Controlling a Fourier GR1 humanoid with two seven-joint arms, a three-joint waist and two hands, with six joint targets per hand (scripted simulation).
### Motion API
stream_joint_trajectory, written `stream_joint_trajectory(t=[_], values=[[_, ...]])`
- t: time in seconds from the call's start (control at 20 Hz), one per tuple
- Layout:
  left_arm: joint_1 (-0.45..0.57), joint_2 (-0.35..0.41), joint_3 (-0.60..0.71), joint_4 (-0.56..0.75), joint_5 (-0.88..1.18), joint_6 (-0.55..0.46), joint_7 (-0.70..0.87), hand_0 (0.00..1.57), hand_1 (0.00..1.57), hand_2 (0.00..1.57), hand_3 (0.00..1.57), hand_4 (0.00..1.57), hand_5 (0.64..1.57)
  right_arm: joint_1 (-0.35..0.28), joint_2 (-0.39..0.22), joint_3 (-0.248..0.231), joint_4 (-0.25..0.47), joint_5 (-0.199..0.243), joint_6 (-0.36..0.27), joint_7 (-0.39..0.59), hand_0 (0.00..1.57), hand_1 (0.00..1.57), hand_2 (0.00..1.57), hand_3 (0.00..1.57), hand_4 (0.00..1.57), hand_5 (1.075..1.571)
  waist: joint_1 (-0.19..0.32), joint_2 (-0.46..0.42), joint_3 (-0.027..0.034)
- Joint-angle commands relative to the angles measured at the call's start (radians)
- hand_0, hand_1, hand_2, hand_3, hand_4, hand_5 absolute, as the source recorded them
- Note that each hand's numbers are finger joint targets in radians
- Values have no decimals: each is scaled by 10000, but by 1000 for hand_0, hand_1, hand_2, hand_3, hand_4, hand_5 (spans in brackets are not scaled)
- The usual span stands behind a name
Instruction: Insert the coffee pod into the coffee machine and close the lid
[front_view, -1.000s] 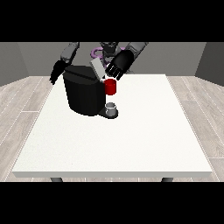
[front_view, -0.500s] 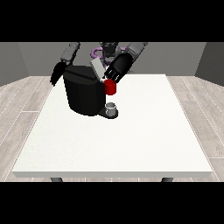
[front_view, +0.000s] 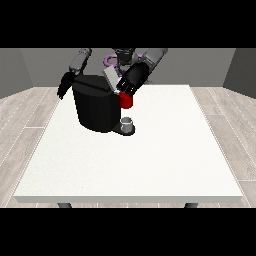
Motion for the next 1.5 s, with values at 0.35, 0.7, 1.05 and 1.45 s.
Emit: stream_joint_trajectory(t=[0.35,0.7,1.05,1.45], values=[[-244,88,126,176,-86,385,-237,1180,1180,1198,1170,351,1571,-278,-57,9,-166,36,0,594,0,0,0,0,0,1571,-119,-65,3],[-147,543,-581,15,-981,733,-660,1210,1210,1220,1093,0,1571,-70,81,23,5,85,-150,-223,0,0,0,0,0,1571,-17,389,6],[108,1066,-193,555,-922,1057,-1342,1115,1115,1136,1016,0,1571,137,150,367,-756,293,-181,498,0,0,0,0,0,1571,-473,439,-2],[-626,528,-48,99,-764,1326,-1175,1233,1233,1201,947,0,1571,-255,148,-17,70,172,-355,-150,0,0,0,0,144,1571,-79,737,7]])
